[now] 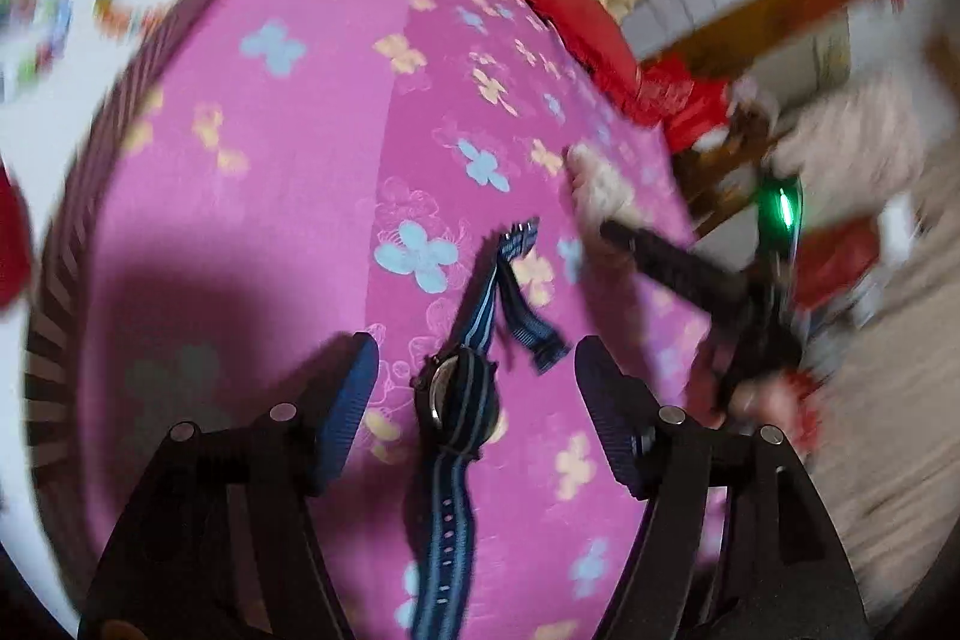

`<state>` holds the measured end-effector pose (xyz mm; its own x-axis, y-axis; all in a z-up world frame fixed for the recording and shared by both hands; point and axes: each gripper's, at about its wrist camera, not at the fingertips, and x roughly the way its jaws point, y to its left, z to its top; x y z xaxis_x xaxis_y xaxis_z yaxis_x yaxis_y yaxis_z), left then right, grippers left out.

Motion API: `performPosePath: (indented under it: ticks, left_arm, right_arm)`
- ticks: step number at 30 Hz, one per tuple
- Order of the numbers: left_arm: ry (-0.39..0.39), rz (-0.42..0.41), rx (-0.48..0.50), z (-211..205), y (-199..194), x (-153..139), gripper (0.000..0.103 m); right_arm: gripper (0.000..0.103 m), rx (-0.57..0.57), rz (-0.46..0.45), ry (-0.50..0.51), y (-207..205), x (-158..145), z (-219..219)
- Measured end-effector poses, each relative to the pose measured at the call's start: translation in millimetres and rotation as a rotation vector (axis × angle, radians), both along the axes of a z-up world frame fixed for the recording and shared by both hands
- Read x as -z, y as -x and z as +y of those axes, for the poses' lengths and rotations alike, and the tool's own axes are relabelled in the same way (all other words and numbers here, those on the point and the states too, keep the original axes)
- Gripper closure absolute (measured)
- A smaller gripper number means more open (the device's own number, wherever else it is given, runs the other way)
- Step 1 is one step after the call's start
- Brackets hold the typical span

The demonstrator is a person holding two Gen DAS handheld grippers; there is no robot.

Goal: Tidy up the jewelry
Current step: 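Grasp the blue striped strap with left tool while right grasps cream scrunchie, then carry strap and cream scrunchie into the white tray and open both tools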

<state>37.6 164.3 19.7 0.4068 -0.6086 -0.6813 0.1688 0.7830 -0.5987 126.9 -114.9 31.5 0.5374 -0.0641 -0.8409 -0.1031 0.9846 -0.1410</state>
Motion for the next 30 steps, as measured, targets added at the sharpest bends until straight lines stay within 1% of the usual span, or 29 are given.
performPosePath:
  ticks: [1,2,5,7,8,9,10,11,12,13,15,17,20,25,26,30]
  left_arm:
    - [-0.083,-0.044,0.030,-12.5,4.7,-5.1,0.035]
    - [-0.140,-0.072,0.053,-23.1,7.9,-8.0,0.035]
    - [-0.250,-0.118,0.112,-45.3,17.3,-4.7,0.035]
    - [-0.331,-0.131,0.129,-56.1,20.8,2.4,0.035]
    - [-0.363,-0.134,0.126,-57.7,22.7,6.3,0.035]
    - [-0.381,-0.135,0.124,-57.7,23.4,9.1,0.036]
    - [-0.400,-0.148,0.124,-59.3,24.8,9.9,0.036]
    - [-0.413,-0.151,0.123,-58.5,26.5,10.4,0.043]
    - [-0.435,-0.156,0.117,-58.7,26.9,10.5,0.061]
    - [-0.461,-0.163,0.110,-59.5,26.5,9.9,0.061]
    - [-0.417,-0.145,0.117,-55.0,24.8,10.0,0.062]
    - [-0.335,-0.113,0.110,-44.7,22.8,8.1,0.062]
    - [-0.265,-0.110,0.074,-32.3,24.3,-6.0,0.062]
    - [-0.144,-0.140,-0.008,5.7,38.3,-39.8,0.062]
    - [-0.130,-0.143,-0.021,13.0,41.8,-44.8,0.062]
    - [-0.072,-0.181,-0.122,58.1,60.6,-67.0,0.062]
  right_arm:
    - [0.058,0.004,0.001,0.008,-2.1,3.5,-0.2]
    - [0.058,0.007,-0.001,0.014,-3.9,6.0,-0.5]
    - [0.057,0.005,-0.020,0.012,-5.9,7.6,0.0]
    - [0.057,0.013,-0.025,0.000,-7.8,8.5,-1.5]
    - [0.059,0.017,-0.023,-0.008,-8.5,8.6,-2.4]
    - [0.068,0.018,-0.021,-0.012,-8.9,8.8,-2.7]
    - [0.072,0.015,-0.020,-0.008,-9.2,8.7,-2.2]
    - [0.080,0.015,-0.018,-0.002,-8.7,8.4,-2.2]
    - [0.085,0.020,-0.015,0.004,-8.1,7.9,-2.3]
    - [0.087,0.024,-0.014,0.006,-6.7,5.9,-2.5]
    - [0.093,0.032,-0.009,-0.006,-2.3,0.5,-4.6]
    - [0.094,0.037,-0.014,-0.024,7.1,-10.1,-5.9]
    - [0.095,0.027,-0.035,-0.029,21.9,-27.9,-3.6]
    - [0.095,0.006,-0.070,-0.060,46.1,-65.0,9.6]
    - [0.095,0.000,-0.077,-0.070,50.3,-72.8,14.6]
    - [0.095,-0.041,-0.091,-0.107,62.4,-96.3,41.2]
